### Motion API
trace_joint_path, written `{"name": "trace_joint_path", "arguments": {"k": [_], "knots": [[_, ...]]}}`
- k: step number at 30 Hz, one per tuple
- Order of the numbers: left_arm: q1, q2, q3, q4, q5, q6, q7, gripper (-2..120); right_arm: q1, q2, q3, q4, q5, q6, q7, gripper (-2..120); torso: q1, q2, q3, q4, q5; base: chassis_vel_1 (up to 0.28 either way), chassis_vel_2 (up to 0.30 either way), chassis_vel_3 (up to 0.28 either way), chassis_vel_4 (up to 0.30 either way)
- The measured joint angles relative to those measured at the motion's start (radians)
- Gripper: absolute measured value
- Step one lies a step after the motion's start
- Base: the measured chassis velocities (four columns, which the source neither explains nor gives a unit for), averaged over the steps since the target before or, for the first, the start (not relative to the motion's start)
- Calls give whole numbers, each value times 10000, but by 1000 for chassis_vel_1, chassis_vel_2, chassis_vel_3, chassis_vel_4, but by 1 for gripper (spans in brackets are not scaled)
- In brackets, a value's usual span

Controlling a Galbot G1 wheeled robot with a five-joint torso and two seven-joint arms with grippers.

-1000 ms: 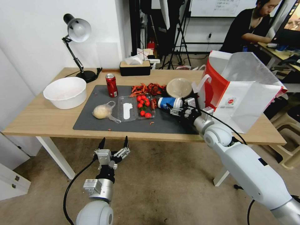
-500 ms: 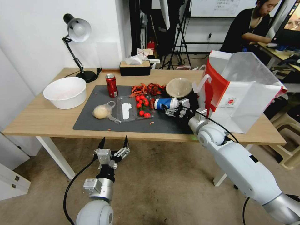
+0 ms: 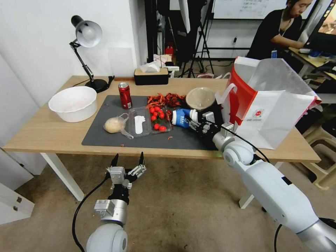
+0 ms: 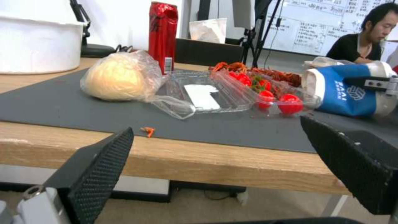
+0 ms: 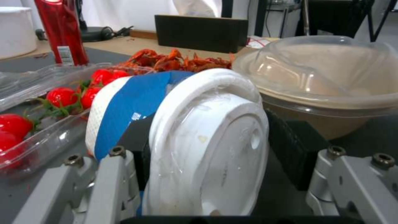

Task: Pick up the trash from the table and place it into the takeout bag.

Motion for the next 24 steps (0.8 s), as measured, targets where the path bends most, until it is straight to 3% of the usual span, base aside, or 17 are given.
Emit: {"name": "trace_joint_path", "arguments": {"k": [12,20,24], "knots": [[-4,0,93,16,47,-37,40,100,-500,-261,746,1204,625,302,75,56,-3,0,0,0,0,0,0,0,0],[1,0,137,19,87,-37,78,100,-556,-331,1287,2312,2156,1145,-604,56,-2,0,0,0,0,0,0,0,0],[38,0,146,-13,113,-44,95,100,-139,-371,2243,3352,3043,1215,-355,56,-2,0,0,2,1,0,0,0,0]]}}
